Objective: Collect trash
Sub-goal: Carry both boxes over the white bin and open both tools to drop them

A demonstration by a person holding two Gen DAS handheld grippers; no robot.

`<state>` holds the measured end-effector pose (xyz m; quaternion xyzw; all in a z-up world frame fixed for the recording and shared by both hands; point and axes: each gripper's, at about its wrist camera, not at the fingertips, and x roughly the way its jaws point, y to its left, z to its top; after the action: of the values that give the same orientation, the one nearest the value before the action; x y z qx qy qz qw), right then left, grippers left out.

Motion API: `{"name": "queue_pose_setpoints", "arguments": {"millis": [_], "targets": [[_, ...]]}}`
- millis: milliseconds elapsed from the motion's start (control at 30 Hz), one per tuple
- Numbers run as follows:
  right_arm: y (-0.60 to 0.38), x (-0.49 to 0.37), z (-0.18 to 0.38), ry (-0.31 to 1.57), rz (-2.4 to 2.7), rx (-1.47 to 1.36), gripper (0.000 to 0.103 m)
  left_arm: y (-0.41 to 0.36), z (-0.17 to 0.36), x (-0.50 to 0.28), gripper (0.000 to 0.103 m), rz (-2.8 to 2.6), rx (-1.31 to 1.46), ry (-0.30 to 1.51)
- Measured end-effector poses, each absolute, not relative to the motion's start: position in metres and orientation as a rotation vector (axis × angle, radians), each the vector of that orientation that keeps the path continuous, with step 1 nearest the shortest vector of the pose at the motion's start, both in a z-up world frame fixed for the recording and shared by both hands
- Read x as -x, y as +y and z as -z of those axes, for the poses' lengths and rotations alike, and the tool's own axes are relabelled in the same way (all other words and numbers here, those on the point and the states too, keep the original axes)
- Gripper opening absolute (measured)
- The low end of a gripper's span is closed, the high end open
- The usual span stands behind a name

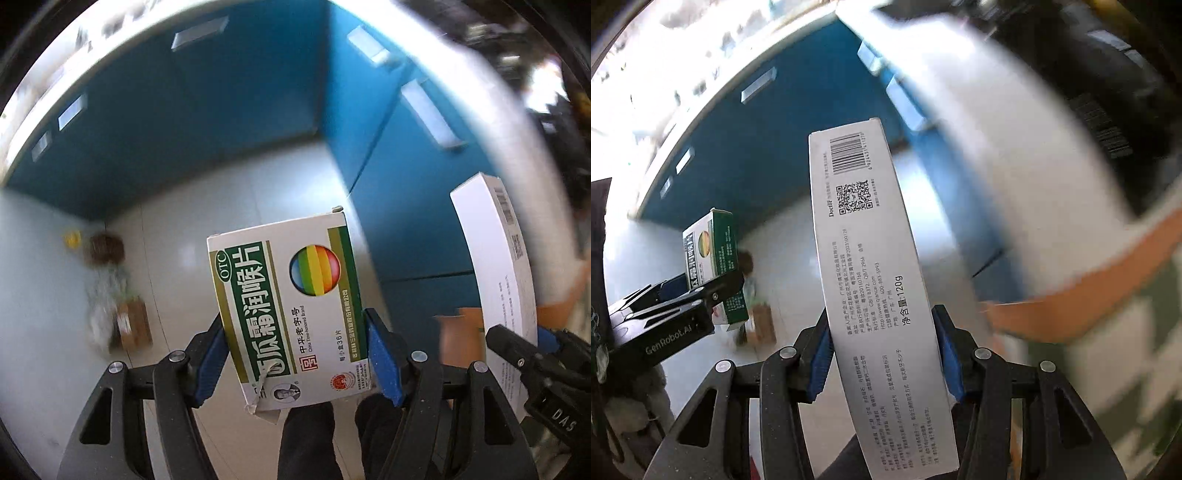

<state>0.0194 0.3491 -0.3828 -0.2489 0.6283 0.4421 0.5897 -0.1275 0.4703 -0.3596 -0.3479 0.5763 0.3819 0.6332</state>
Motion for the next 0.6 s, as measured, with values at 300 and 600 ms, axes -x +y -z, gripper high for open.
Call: {"name": "queue_pose_setpoints", "arguments": {"millis": [300, 600], "targets": [[0.421, 0.055, 0.639, 1.736, -0.977, 0.744, 0.052, 0.53, 0.615, 0.202, 0.066, -0.786, 1.104, 1.486], [0.452, 0.087, 0.826, 1.83, -0.949, 0.984, 0.052, 0.548, 0.798, 0.218, 0.067, -0.612, 1.413, 1.493]]}}
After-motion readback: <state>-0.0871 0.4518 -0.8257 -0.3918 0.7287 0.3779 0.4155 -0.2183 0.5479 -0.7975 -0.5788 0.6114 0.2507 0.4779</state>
